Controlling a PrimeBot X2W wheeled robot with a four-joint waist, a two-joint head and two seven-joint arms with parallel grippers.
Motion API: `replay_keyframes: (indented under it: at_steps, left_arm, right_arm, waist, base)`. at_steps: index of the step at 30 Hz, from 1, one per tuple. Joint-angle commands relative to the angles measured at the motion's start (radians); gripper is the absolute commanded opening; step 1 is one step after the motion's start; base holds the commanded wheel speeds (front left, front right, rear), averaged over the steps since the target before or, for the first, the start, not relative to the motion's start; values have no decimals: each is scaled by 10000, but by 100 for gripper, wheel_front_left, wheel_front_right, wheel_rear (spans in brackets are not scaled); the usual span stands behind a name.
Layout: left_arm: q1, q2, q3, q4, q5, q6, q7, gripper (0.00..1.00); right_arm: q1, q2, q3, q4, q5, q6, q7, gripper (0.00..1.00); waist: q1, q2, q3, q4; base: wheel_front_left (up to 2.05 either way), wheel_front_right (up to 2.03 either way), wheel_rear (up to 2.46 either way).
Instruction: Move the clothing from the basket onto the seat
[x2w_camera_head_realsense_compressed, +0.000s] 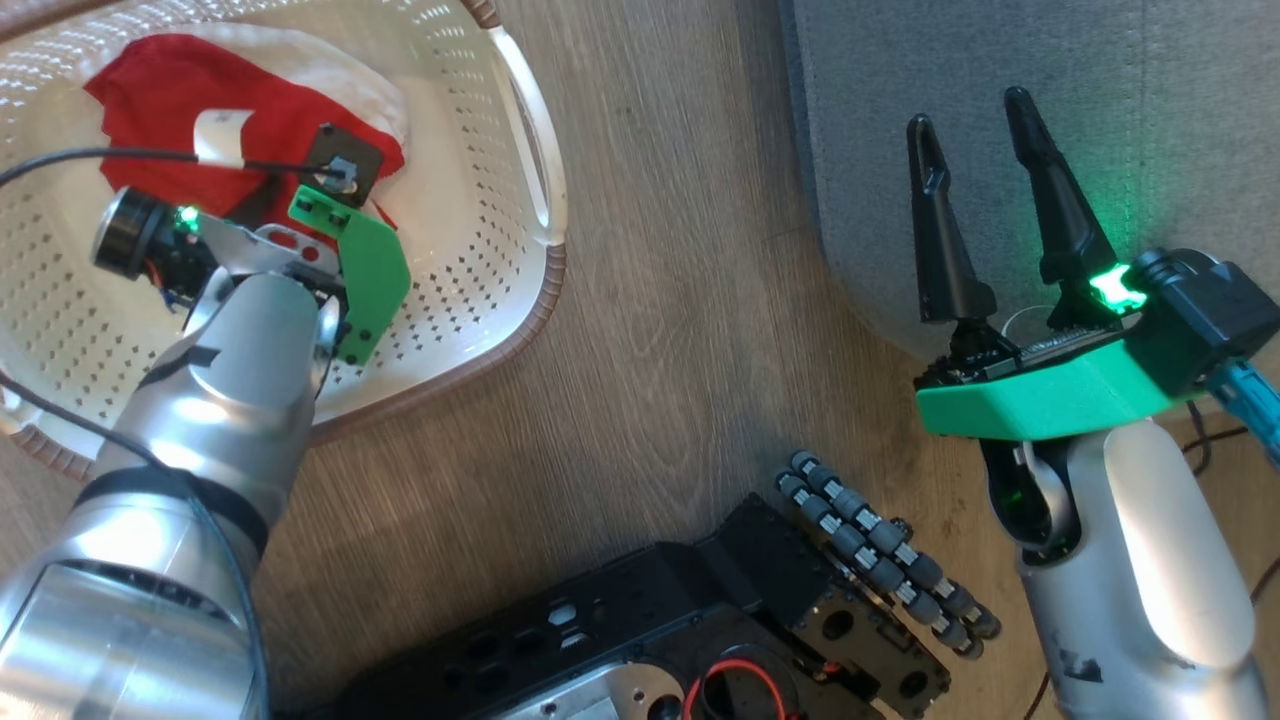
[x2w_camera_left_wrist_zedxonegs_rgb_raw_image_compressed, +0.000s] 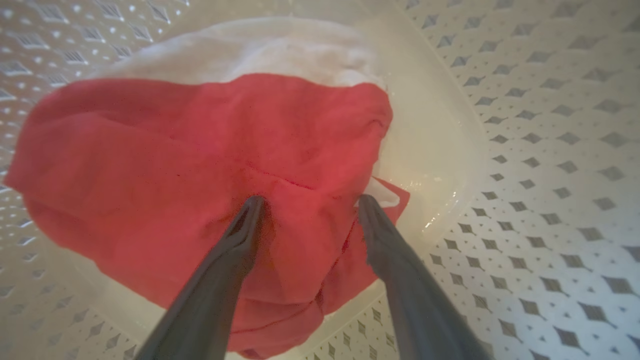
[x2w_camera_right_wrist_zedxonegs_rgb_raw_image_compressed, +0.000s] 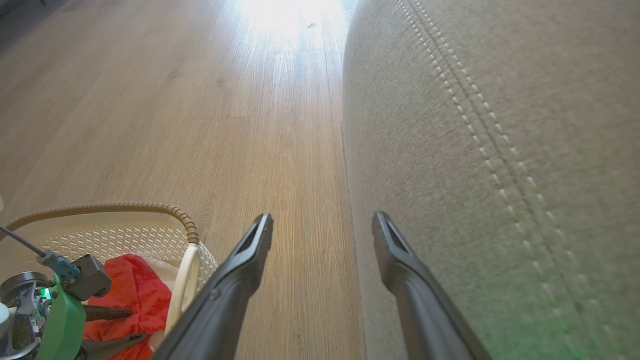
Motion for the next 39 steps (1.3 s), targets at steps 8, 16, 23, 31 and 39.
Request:
replay_keyframes:
  at_steps: [8, 16, 23, 31, 39]
  left_arm:
    - [-343, 555, -232, -55, 330, 1117, 1111, 100]
    - [-434, 670, -557, -52, 486, 1318, 2296, 100]
    - [-475, 542, -467, -51, 214, 1440, 2794, 0]
    - [-460, 512, -459, -51, -9, 1417, 2757, 0]
    - [-380, 521, -422, -50, -220, 1433, 2210, 0]
  right_arm:
    - [587, 49, 276, -198, 80, -2, -61, 100]
    - [498, 24, 341, -212, 148, -2, -61, 100]
    - [464, 19, 318, -207, 161, -2, -61, 100]
    - [309, 44, 299, -138, 188, -2, -61, 100]
    - [-40, 72, 394, 37, 270, -2, -61, 100]
  waist:
    - [-1, 0, 195, 90]
    - [-1, 0, 321, 124]
    - [-1, 0, 334, 115]
    - [-1, 0, 254, 68]
    - [-1, 0, -69, -35]
  base:
    - [0, 0, 0]
    - [0, 0, 0]
    - [0, 0, 0]
    - [0, 0, 0]
    - [0, 0, 0]
